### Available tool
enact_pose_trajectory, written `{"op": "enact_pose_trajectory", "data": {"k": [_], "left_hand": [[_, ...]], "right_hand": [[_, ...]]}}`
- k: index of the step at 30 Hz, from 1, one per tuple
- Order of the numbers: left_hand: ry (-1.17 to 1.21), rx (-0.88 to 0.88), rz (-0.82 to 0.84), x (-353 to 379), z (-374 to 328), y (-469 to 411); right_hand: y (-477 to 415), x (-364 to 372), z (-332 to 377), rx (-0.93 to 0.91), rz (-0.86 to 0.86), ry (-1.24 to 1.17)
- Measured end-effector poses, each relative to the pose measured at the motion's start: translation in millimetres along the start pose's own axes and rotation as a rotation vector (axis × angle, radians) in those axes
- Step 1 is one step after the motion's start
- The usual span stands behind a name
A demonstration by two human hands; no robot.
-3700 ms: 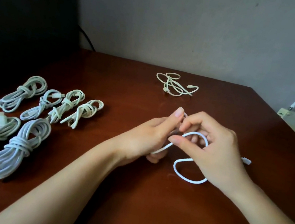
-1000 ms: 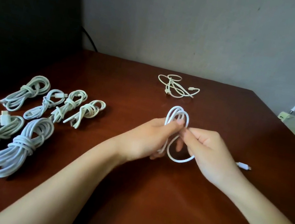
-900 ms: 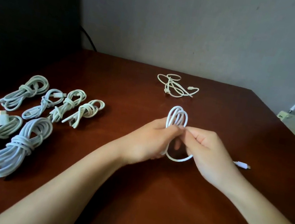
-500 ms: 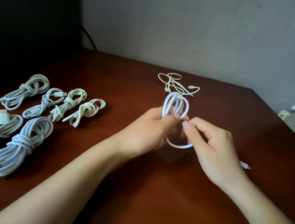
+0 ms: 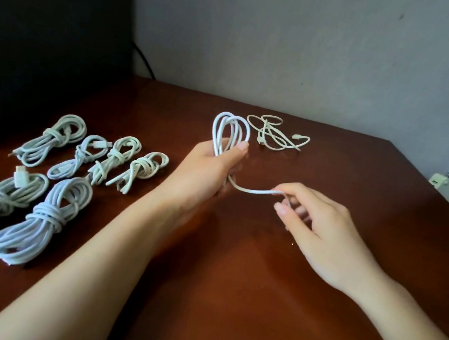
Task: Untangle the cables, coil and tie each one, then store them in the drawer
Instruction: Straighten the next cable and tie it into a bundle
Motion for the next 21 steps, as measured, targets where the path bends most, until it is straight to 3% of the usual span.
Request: {"op": "enact_pose_trajectory", "data": {"k": [5, 10, 15, 19, 21], "left_hand": [[0.111, 0.03, -0.092, -14.1, 0.5, -8.5], [0.449, -0.138, -0.059, -13.4, 4.5, -7.2], [0.732, -0.187, -0.104, -16.7, 3.4, -7.5], [0.736, -0.248, -0.11, -16.9, 5.0, -5.0], [0.658, -0.312, -0.097, -14.1, 7.6, -2.4]], "right_hand": [[-0.7, -0.3, -6.3, 0.029, 0.039, 0.115], [-0.6, -0.8, -8.9, 0.045, 0.043, 0.108], [-0.7, -2.7, -9.4, 0.065, 0.008, -0.005], [-1.0, -4.5, -6.0, 0.016, -0.033, 0.011], [-0.1, -12.7, 0.3, -0.054, -0.158, 0.037]]}}
Point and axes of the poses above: each hand's wrist, its own y-axis away from the middle knuckle, its own x-axis out of the palm, z = x × y, the point moved 6 cm from there along -y, towards the middle knuckle, and after that the axes turned 1 degree about y, right-handed, at the moved point
